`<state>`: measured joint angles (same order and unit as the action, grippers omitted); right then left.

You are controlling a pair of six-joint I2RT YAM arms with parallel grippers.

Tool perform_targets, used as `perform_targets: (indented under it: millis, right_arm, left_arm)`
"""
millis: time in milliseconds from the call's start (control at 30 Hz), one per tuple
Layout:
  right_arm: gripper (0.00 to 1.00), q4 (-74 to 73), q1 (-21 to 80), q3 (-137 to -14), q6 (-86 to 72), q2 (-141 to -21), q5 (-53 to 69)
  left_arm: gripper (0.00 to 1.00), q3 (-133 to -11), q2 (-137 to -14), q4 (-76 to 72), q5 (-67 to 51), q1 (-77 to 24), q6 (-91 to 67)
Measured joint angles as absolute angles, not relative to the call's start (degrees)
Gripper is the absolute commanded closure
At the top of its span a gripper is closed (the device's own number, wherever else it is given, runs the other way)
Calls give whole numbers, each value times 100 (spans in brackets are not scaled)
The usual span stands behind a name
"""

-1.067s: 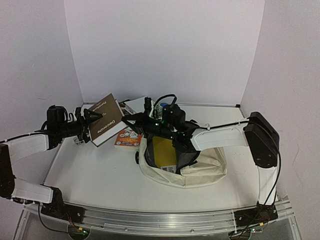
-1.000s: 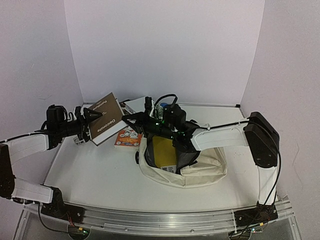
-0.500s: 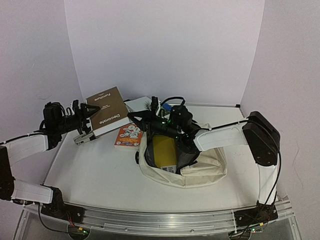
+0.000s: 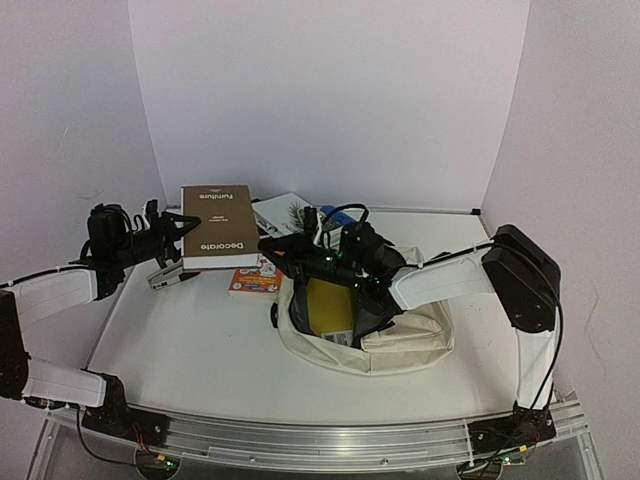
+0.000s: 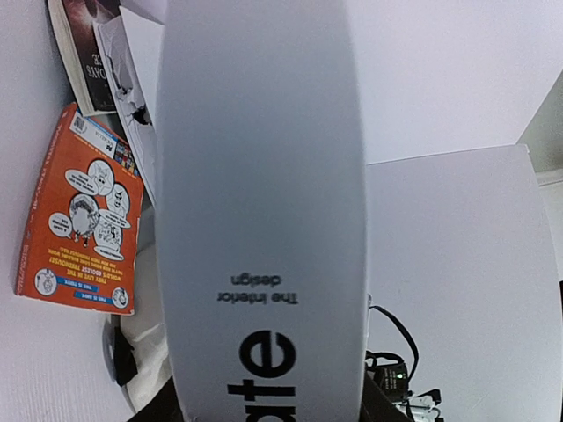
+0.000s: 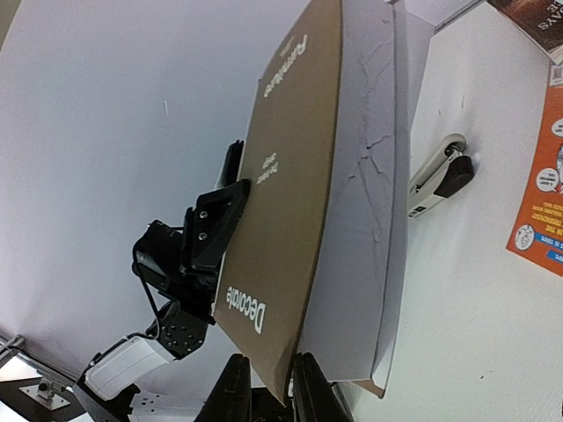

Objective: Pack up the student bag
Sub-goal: Pick up the book from the center of the board, then place the book in the student bag.

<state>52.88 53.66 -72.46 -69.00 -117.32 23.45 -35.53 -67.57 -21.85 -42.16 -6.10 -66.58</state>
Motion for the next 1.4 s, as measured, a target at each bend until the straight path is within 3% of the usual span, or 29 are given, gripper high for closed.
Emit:
perform_targets:
  millis: [167, 367, 633, 800, 1167, 1400]
  right_arm:
    - [53, 5008, 5354, -7152, -6589, -11546, 2263]
    - [31, 4686, 5246, -6899, -6134, -11046, 2033]
    - [8, 2446, 5131, -6858, -4706, -9901, 930]
    - [2, 918, 4882, -6963, -4012, -9119, 187]
    - [2, -1416, 3812, -6664, -3441, -8312, -345]
    - [19, -1857, 3481, -6335, -3454, -8310, 7]
  left_arm:
    - [72, -3553, -6759, -2234, -4239, -622, -6724]
    - [73, -3553, -6786, -2261, -4239, -622, -6757]
    - [74, -3562, -6962, -2229, -4240, -629, -6683]
    - [75, -3691, -7157, -2050, -4252, -746, -6558]
    - [77, -4259, -7822, -1779, -4249, -1588, -6388]
    - [78, -4466, -8359, -1804, -4303, -2191, -6459]
